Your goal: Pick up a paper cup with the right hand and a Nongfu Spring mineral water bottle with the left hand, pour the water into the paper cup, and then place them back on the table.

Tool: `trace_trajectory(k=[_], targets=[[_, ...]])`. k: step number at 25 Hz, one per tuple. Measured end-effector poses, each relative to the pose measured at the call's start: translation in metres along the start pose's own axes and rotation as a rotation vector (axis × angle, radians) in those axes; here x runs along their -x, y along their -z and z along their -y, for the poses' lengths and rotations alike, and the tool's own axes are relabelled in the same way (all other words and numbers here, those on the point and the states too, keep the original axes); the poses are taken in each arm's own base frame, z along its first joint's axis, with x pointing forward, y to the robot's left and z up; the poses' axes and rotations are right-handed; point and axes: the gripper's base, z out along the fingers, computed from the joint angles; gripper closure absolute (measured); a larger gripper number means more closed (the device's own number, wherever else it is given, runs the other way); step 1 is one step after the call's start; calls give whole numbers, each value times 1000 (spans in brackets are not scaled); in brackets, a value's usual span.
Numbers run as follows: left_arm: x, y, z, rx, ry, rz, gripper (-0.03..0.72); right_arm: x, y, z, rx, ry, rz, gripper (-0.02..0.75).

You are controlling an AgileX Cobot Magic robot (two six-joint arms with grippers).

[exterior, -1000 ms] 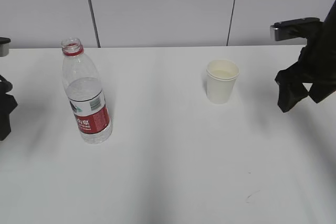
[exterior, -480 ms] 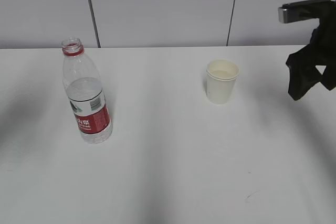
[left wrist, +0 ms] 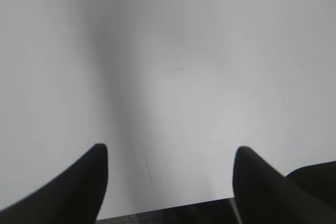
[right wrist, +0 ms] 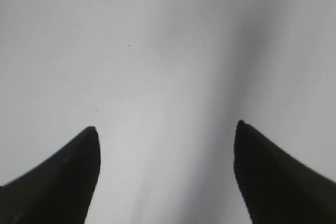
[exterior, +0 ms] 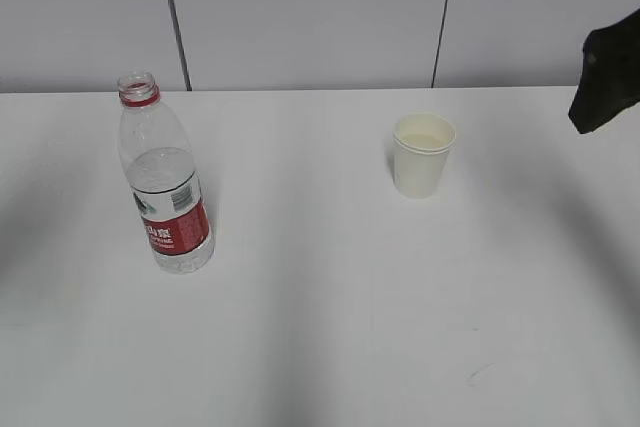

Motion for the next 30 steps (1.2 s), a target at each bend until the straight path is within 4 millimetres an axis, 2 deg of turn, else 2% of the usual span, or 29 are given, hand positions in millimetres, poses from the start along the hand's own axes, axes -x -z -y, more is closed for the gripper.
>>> trace_trajectory(k=[6,14,22,30], targets=[[-13,17,2,-12,12,62,229,-11,29,-6,10,-2,77,147],[-55,18,7,-15,14,73,228,-49,31,-12,5,0,44,147],[-77,38,10,-22,30,175,228,-92,38,-19,4,-5,49,147],[-105,33,18,-71,43,195,228,-127,44,-26,0,-7,74,147]])
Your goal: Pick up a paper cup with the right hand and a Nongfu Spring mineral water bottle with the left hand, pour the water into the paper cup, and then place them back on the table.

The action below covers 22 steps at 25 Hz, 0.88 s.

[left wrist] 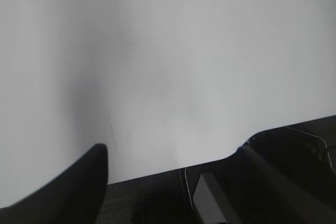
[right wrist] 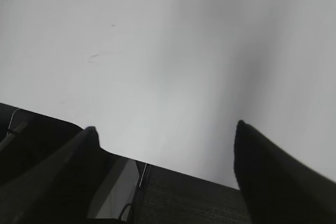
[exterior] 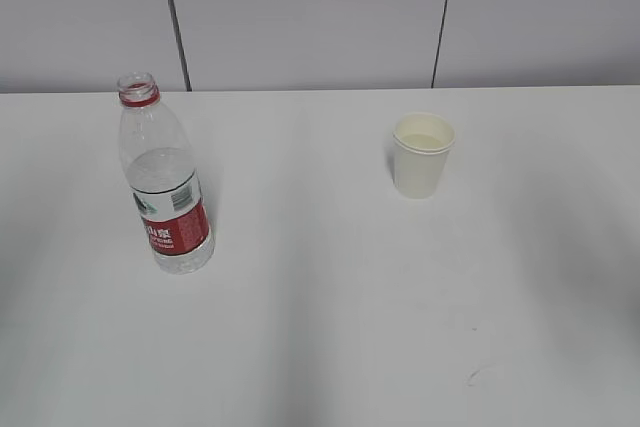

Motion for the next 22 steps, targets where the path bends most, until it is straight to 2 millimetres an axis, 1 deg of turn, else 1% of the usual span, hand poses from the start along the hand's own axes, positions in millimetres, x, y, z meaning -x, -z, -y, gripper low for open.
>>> trace_trajectory(k=[4,8,15,22], targets=[[-16,-5,1,0,0,-4,230,-15,4,-3,-3,-1,19,147],[-30,-11,3,-1,0,-17,230,-31,2,-5,-2,-12,16,147],[-50,-26,6,-18,6,-40,235,-64,-13,-9,-1,-49,3,147],[-60,-37,7,-21,9,2,243,-96,-27,-13,-2,-53,7,147]])
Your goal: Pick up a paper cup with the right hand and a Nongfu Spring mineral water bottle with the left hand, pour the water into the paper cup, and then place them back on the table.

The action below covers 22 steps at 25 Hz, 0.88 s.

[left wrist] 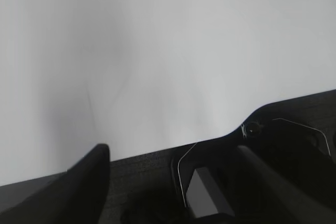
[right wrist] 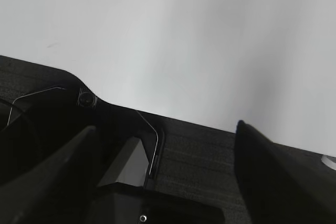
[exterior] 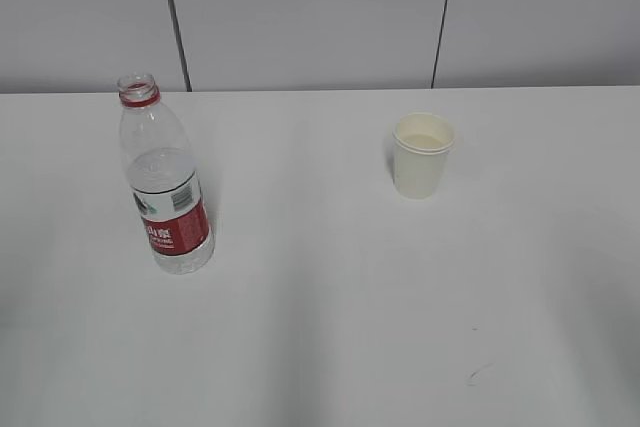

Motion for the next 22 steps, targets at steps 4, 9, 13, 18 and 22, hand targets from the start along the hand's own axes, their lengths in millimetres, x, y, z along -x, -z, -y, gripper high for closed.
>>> trace_trajectory(k=[4,9,13,18,22], targets=[[-1,0,1,-11,6,53,249,-12,-4,-1,-7,1,54,147],[-6,0,2,-9,7,99,249,-24,-4,-2,-16,2,134,147],[-8,3,2,-7,7,135,249,-31,3,-3,-23,6,197,147],[-15,11,3,-3,5,201,249,-42,13,-5,-33,11,296,148],[-23,20,4,2,3,277,249,-53,21,-7,-44,18,386,148]])
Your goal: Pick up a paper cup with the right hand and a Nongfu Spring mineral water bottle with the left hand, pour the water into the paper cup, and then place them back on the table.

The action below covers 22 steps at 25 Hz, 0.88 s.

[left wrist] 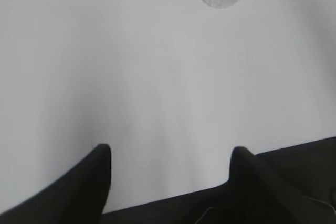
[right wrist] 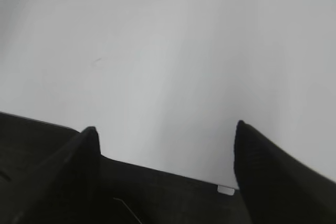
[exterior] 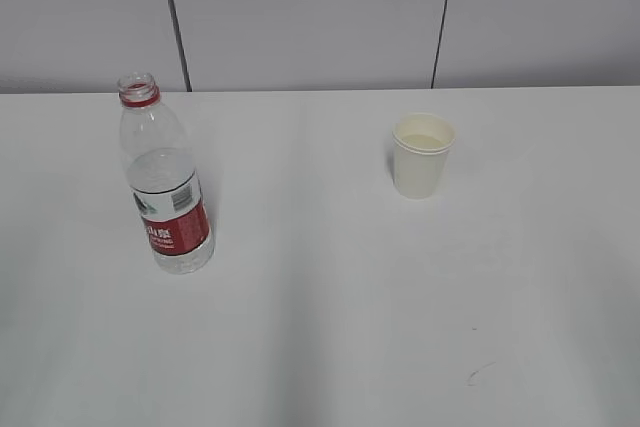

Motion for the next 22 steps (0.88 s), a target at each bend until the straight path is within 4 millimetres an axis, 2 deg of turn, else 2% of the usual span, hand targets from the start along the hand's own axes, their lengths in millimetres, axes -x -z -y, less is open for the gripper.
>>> trace_trajectory(k=[7,13,22], targets=[[-15,19,2,9,-6,148,249,-17,17,-2,-27,7,140,148],[-27,32,3,15,-10,256,249,-30,29,0,-71,-55,249,158],[-37,40,4,19,-13,332,249,-32,31,0,-76,-68,262,211]])
